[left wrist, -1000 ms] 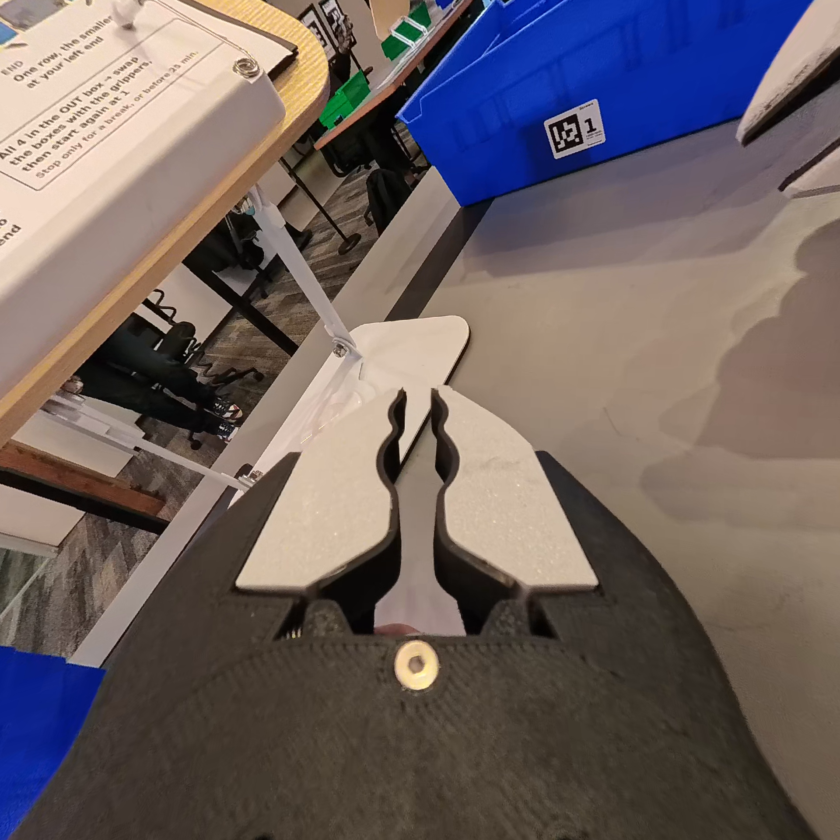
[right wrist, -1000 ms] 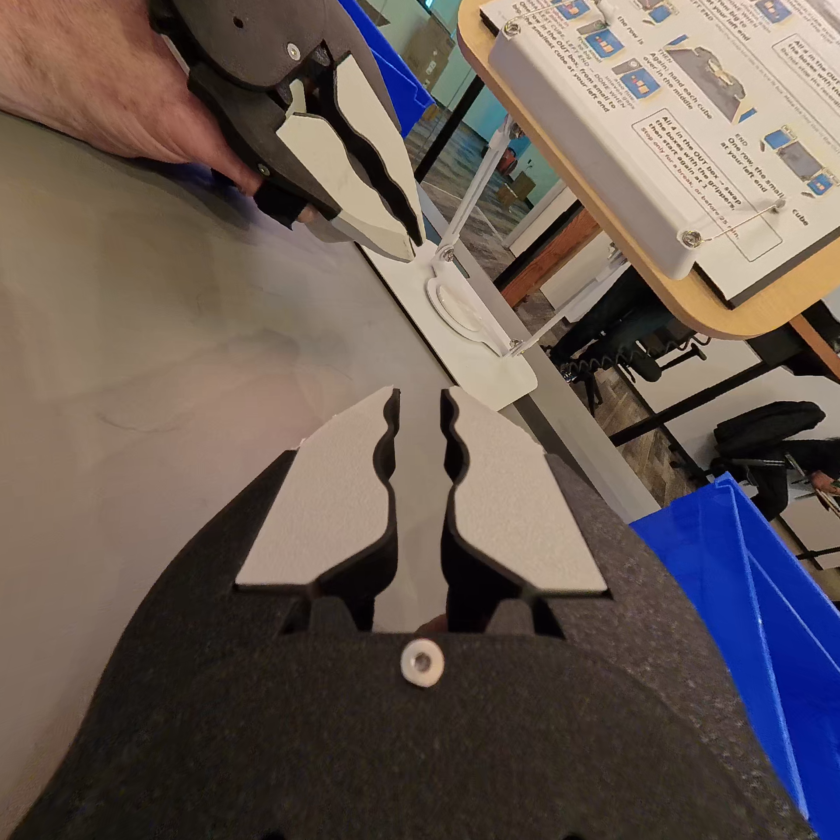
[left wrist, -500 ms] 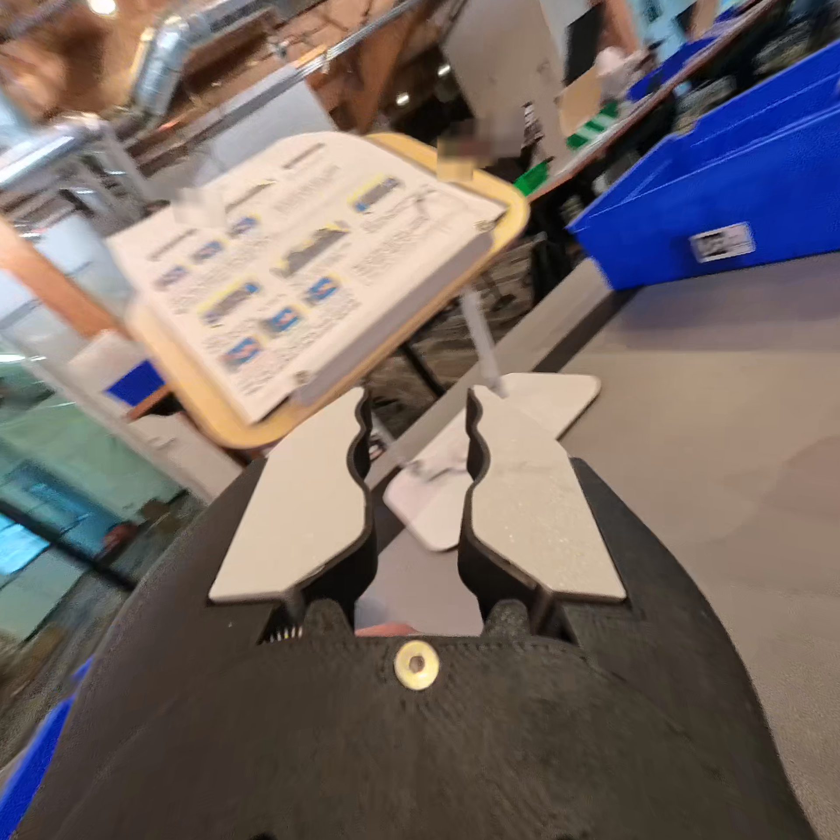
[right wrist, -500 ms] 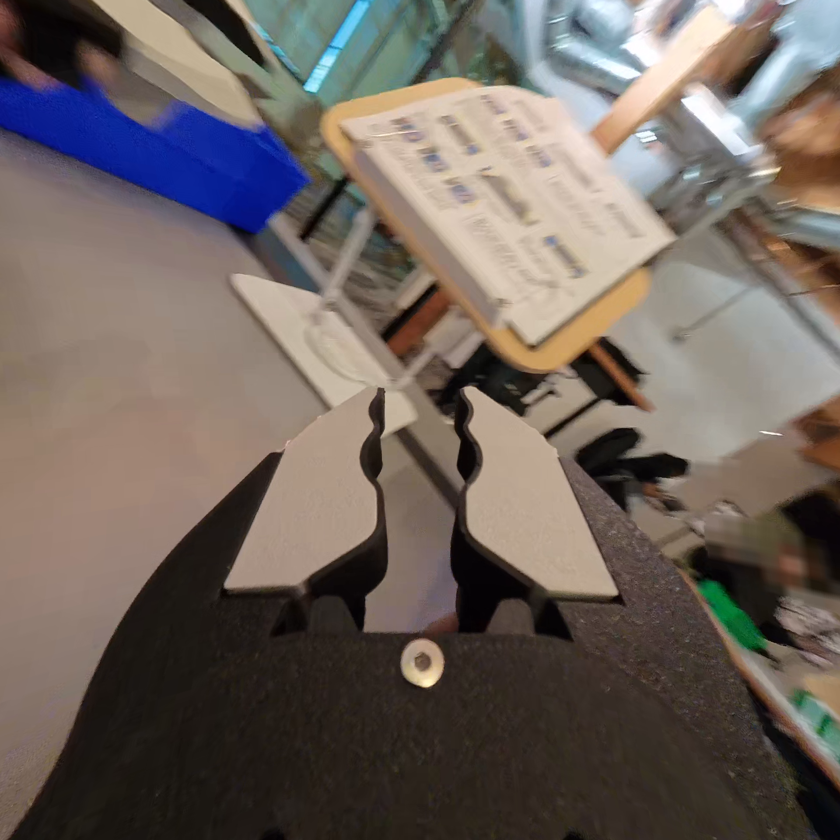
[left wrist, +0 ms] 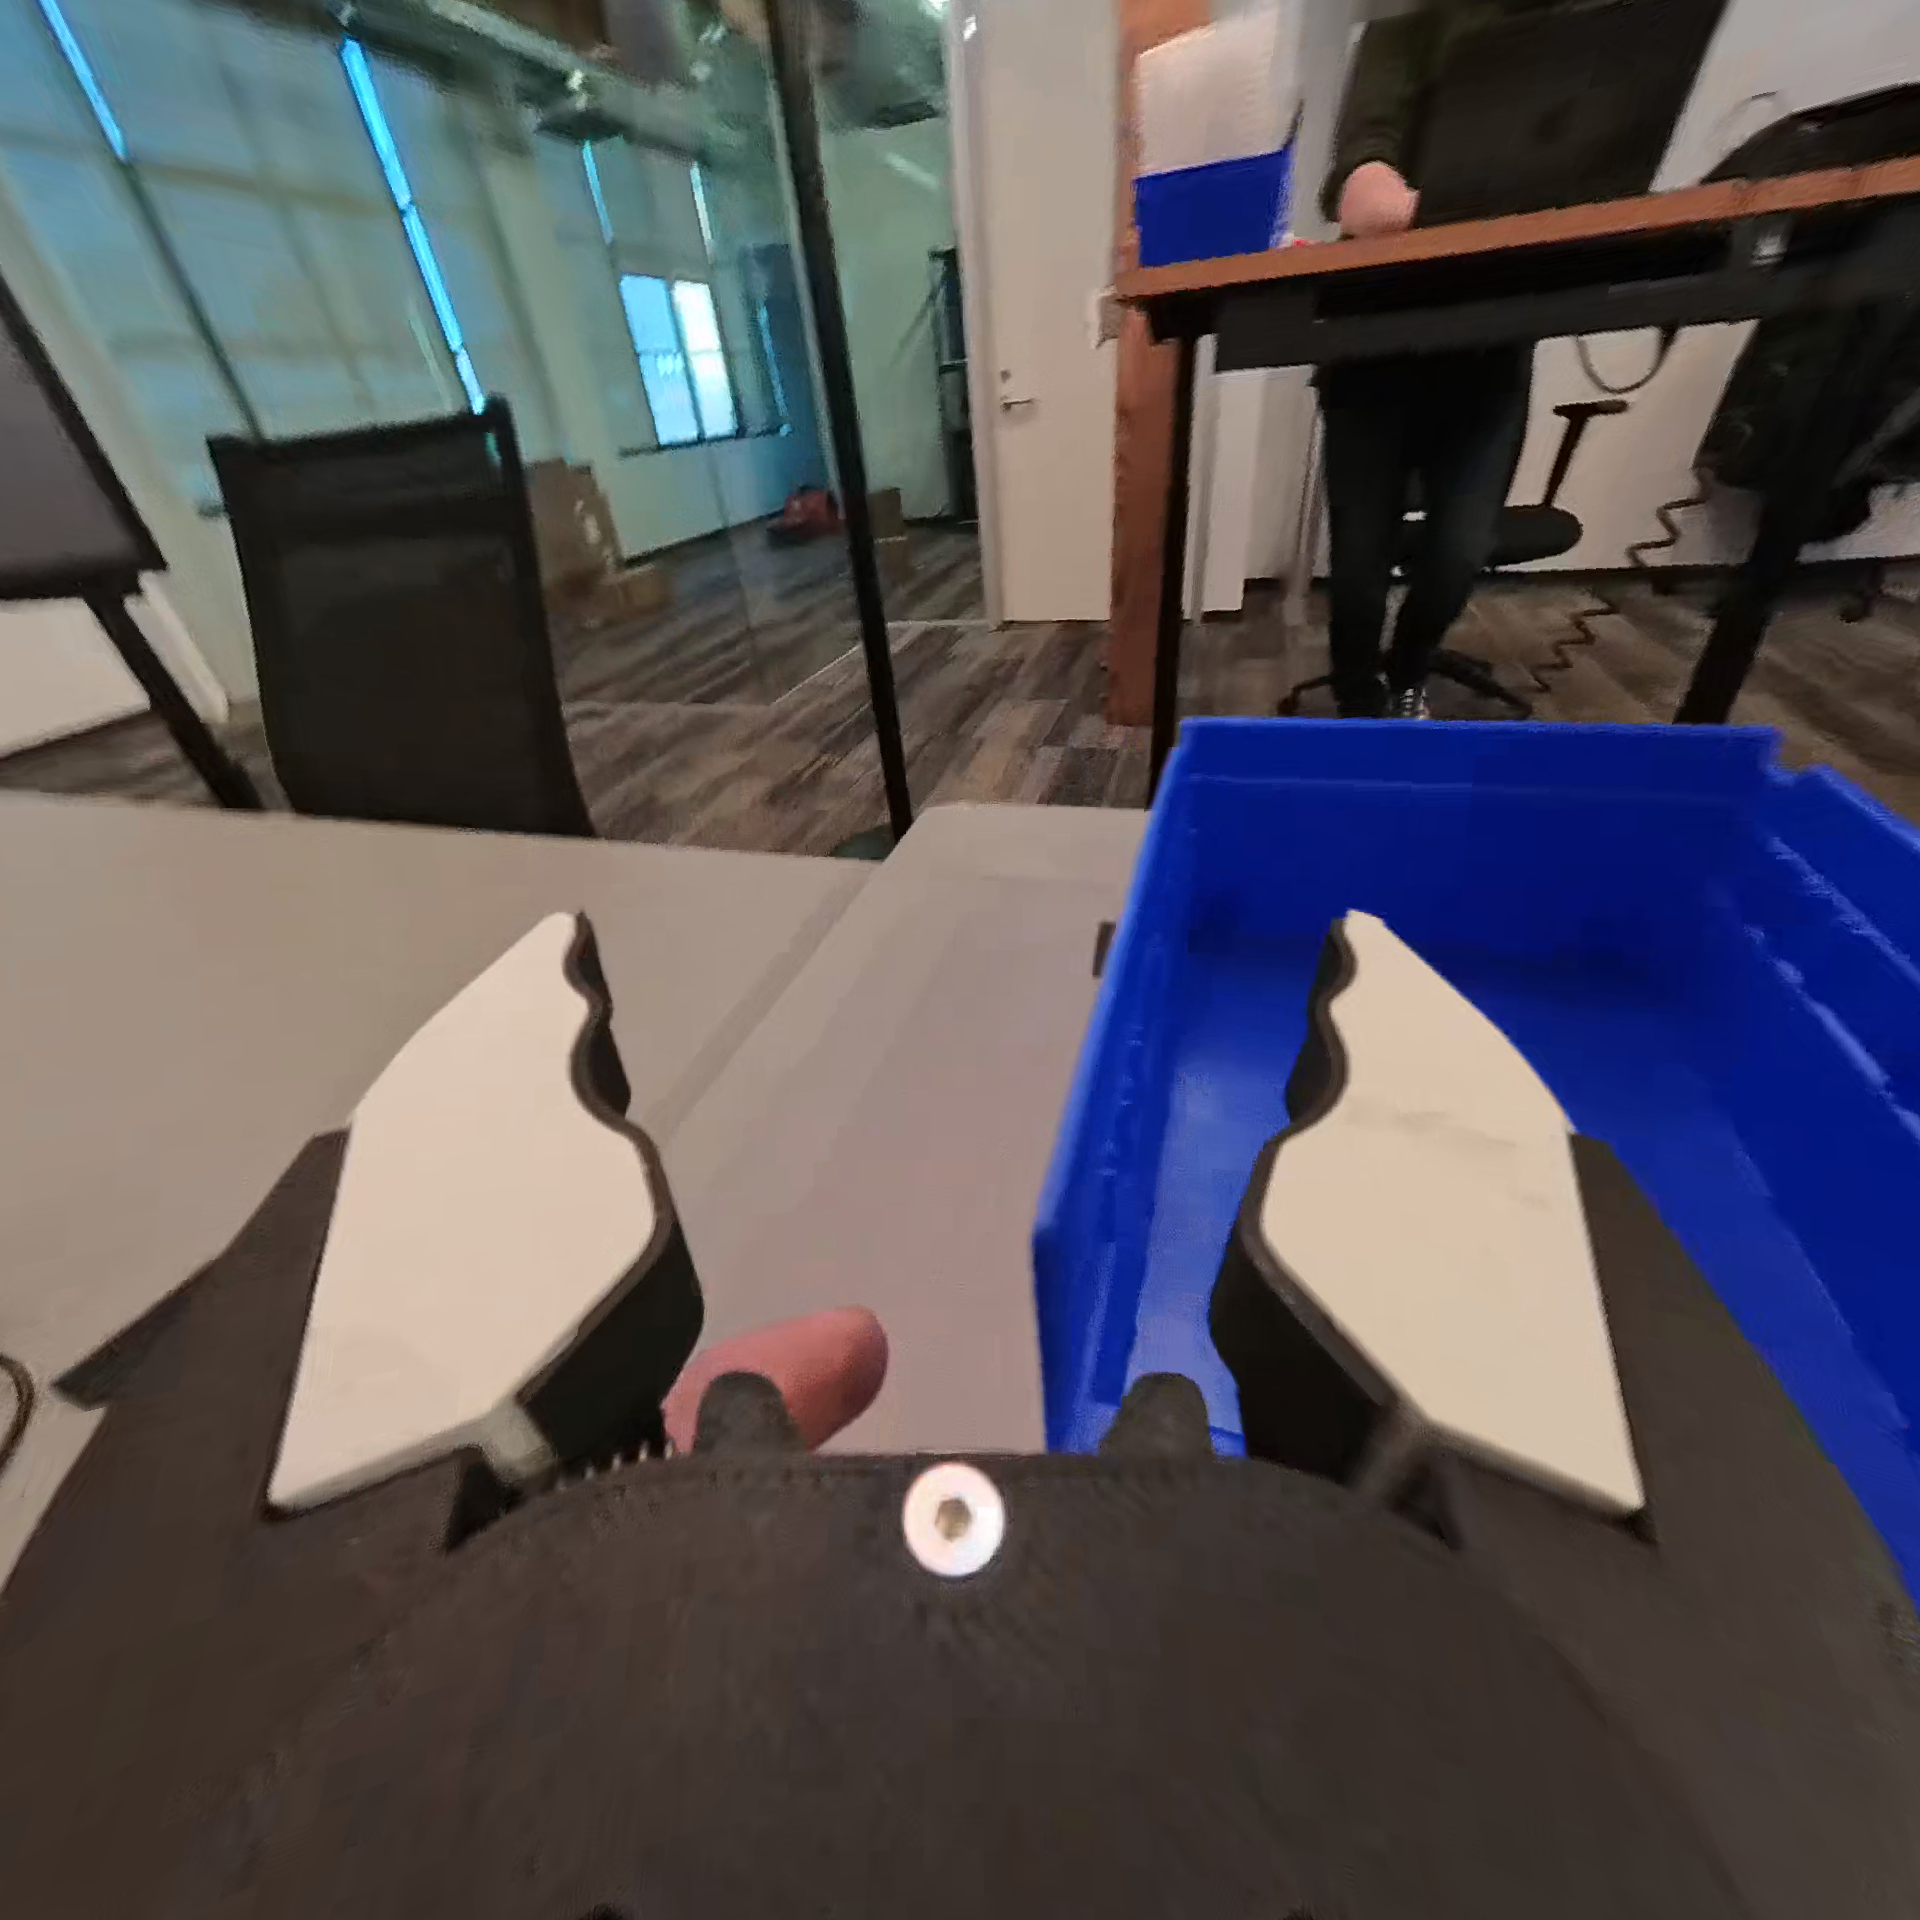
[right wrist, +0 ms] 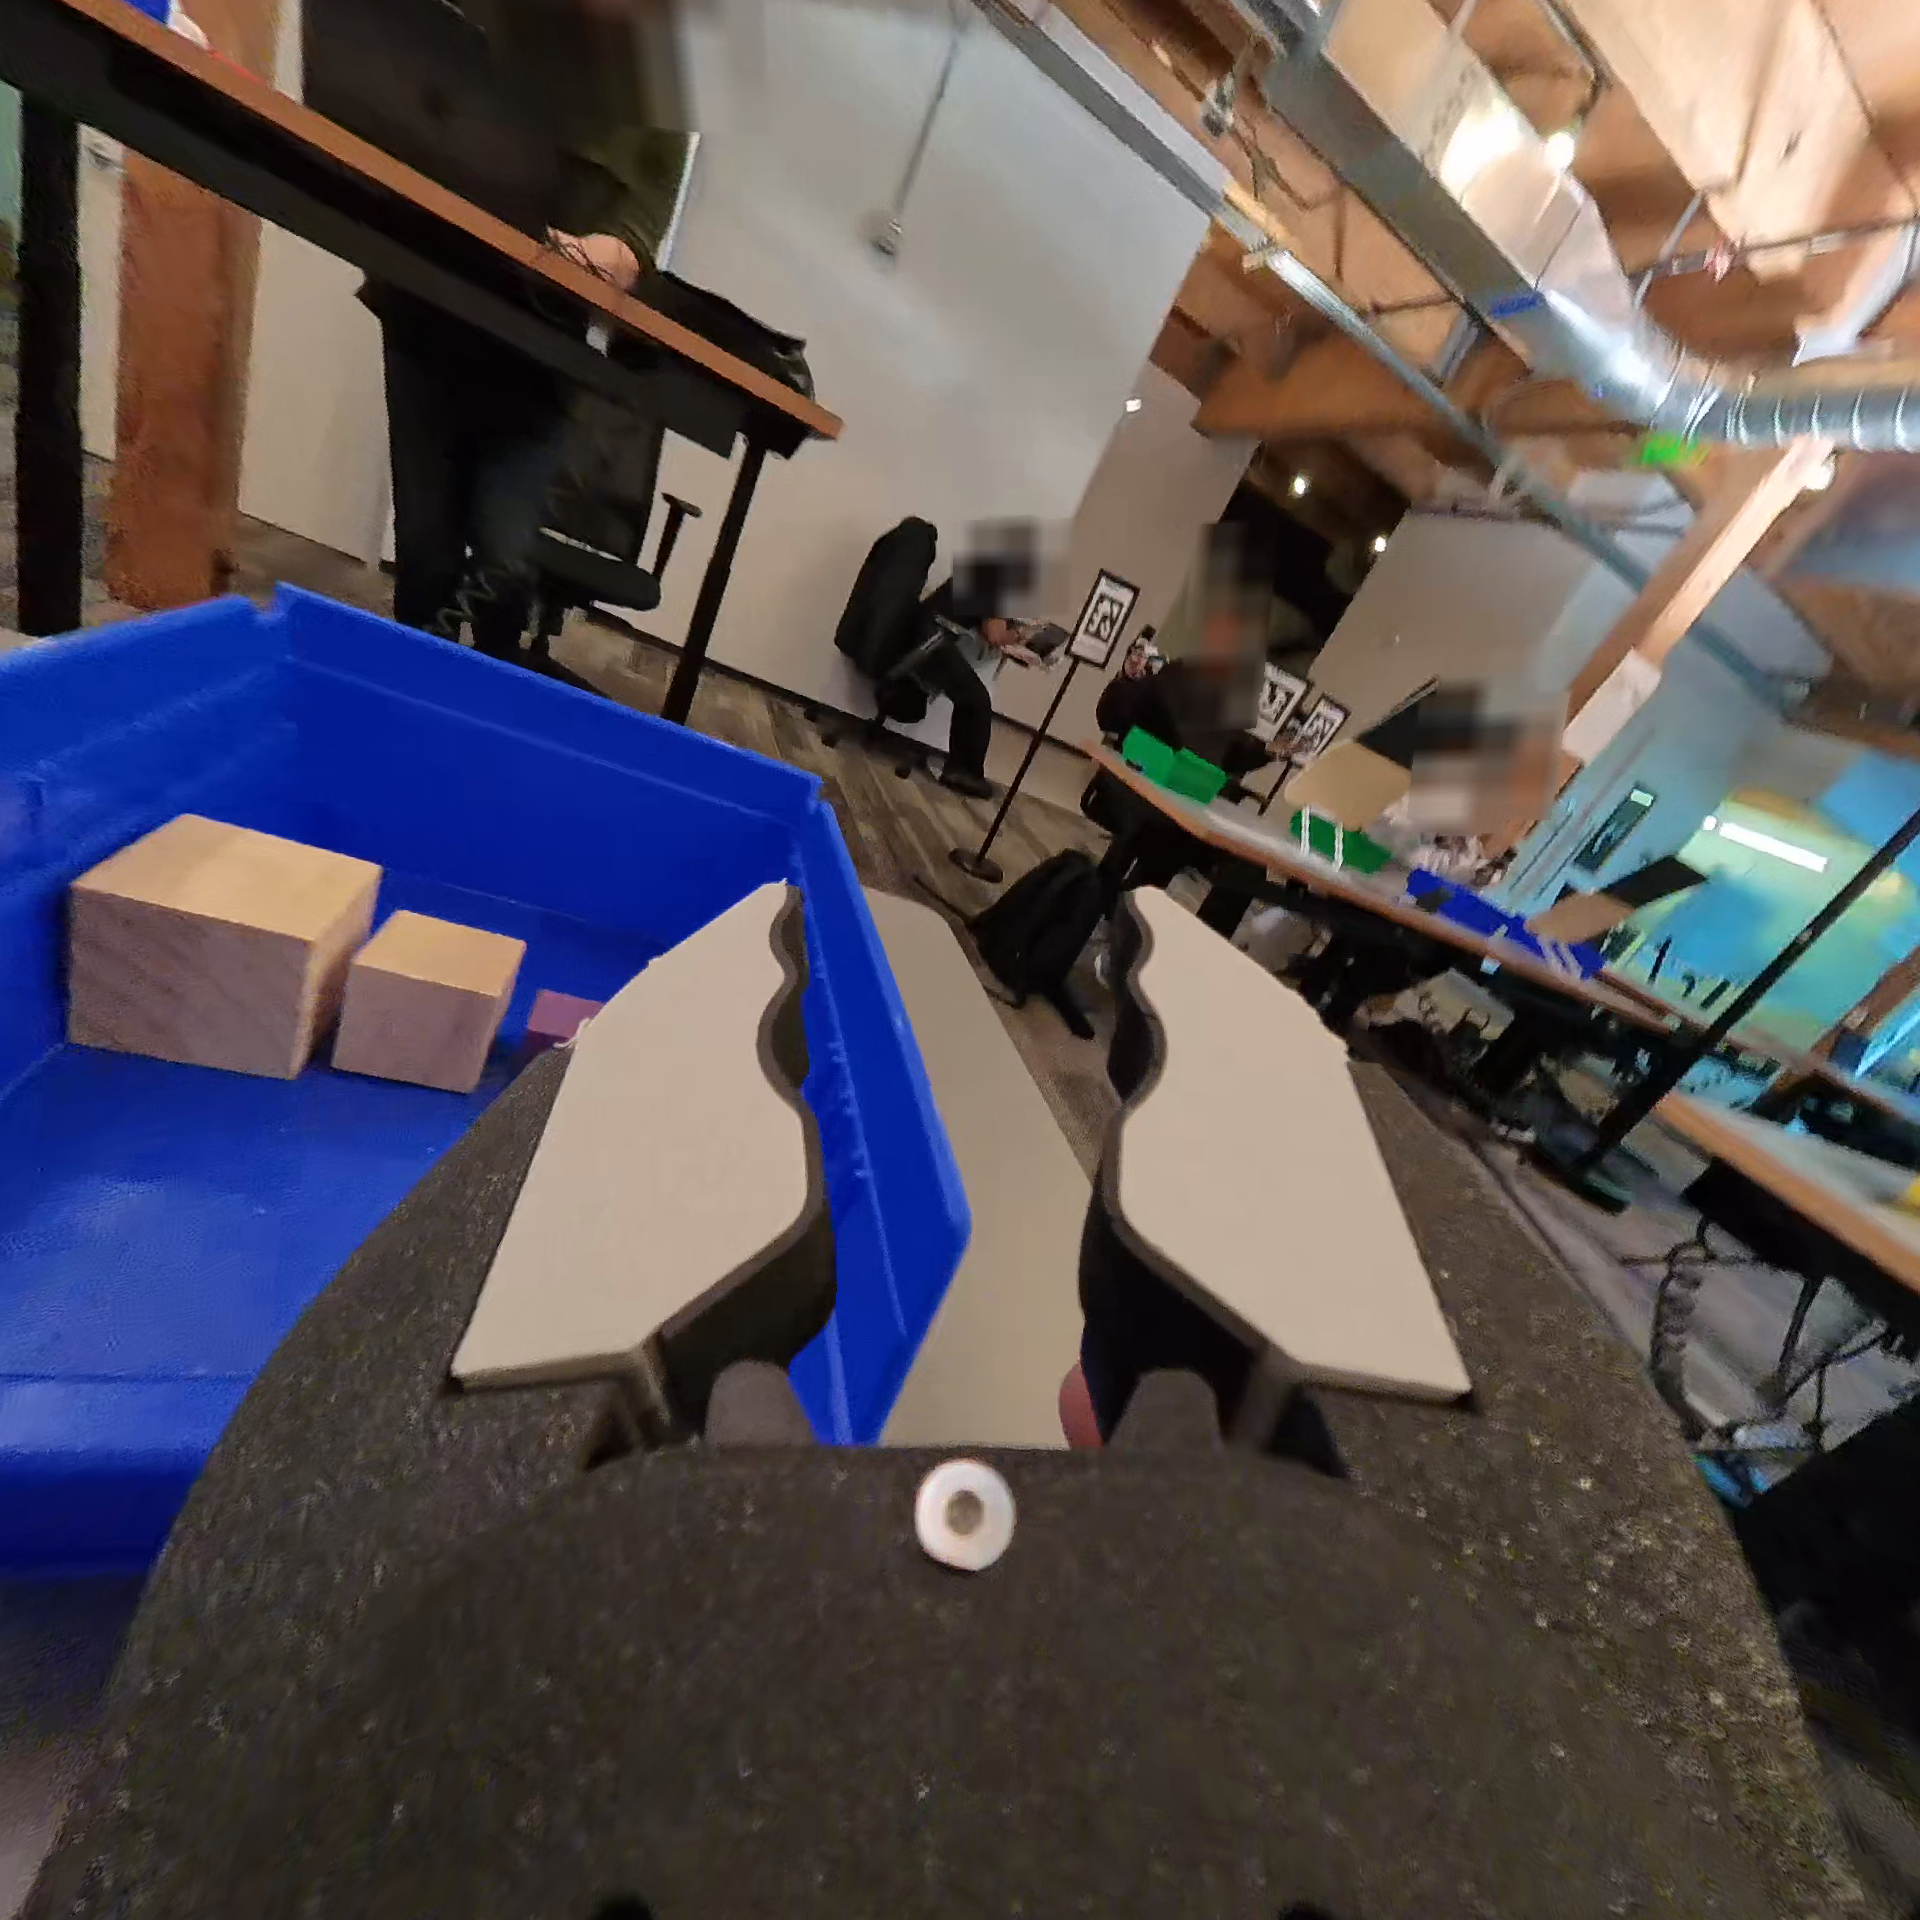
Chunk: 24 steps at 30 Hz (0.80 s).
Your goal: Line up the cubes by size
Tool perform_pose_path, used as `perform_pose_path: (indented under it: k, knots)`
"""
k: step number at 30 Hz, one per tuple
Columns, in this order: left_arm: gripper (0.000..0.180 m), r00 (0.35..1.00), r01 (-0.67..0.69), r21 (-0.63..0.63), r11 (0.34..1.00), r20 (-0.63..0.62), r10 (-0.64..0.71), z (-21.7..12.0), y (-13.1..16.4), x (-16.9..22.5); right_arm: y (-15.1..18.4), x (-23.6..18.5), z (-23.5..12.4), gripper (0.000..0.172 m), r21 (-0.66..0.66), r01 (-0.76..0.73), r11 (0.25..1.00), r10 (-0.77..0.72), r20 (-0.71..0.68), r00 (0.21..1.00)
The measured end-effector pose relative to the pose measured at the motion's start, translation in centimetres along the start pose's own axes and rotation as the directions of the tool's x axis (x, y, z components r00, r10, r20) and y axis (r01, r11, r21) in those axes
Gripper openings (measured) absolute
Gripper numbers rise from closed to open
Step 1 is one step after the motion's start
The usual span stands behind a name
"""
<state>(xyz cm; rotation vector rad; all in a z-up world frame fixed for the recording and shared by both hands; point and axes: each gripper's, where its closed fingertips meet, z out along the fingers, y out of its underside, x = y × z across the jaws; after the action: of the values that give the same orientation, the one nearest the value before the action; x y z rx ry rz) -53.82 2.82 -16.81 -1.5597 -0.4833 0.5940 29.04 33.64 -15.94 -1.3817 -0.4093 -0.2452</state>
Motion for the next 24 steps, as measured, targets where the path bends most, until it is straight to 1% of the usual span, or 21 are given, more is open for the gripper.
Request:
perform_pose_path:
  k: [1,2,3,4,5,7,10,12,16,19,22,24]
  knots:
    - [0.129,1.0,0.02,-0.02,1.0,0.013,-0.02,0.5,0.7,-0.7,1.0,0.3,0.3,0.055,-0.029,-0.018,0.999,0.018,0.001,1.0]
    - [0.13,0.999,0.032,-0.034,0.999,0.014,-0.032,0.9,1.3,-0.9,1.9,0.6,0.7,0.058,-0.06,-0.034,0.998,0.035,0.003,0.999]
    - [0.13,1.0,0.026,-0.053,0.998,-0.003,-0.027,1.4,1.9,-0.8,2.3,0.8,0.8,0.058,-0.063,-0.071,0.995,0.071,0.003,0.997]
    - [0.131,1.0,-0.004,-0.089,0.996,-0.013,0.003,2.0,2.7,-0.6,2.4,0.9,0.8,0.055,-0.052,-0.106,0.993,0.107,0.006,0.994]
    - [0.133,0.999,-0.031,-0.118,0.993,-0.017,0.029,2.5,3.5,-0.5,2.5,1.0,0.9,0.052,-0.057,-0.107,0.993,0.108,0.011,0.994]
    - [0.129,0.998,-0.037,-0.137,0.99,-0.056,0.029,3.4,4.6,0.3,2.9,1.5,1.1,0.051,-0.075,-0.1,0.992,0.099,-0.01,0.995]
    - [0.122,0.992,-0.073,-0.184,0.98,-0.117,0.052,4.2,6.2,1.9,4.7,1.3,1.6,0.053,-0.113,-0.155,0.981,0.157,0.016,0.987]
    - [0.113,0.987,-0.079,-0.202,0.976,-0.152,0.048,4.5,6.8,2.9,5.6,0.8,2.0,0.052,-0.137,-0.168,0.976,0.176,0.047,0.983]
    - [0.085,0.973,-0.115,-0.195,0.974,-0.222,0.071,4.9,7.0,4.6,6.4,-1.3,2.4,0.051,-0.195,-0.184,0.963,0.212,0.135,0.968]
    - [0.076,0.97,-0.11,-0.212,0.971,-0.237,0.058,5.0,7.1,4.9,6.5,-1.8,2.5,0.046,-0.208,-0.206,0.956,0.24,0.156,0.958]
    - [0.057,0.971,-0.043,-0.225,0.973,-0.239,-0.013,5.1,7.0,4.7,6.7,-2.1,2.8,0.036,-0.232,-0.219,0.948,0.262,0.174,0.949]
    - [0.048,0.972,-0.02,-0.237,0.971,-0.233,-0.037,5.1,7.0,4.5,6.9,-2.4,2.9,0.03,-0.247,-0.22,0.944,0.269,0.185,0.945]
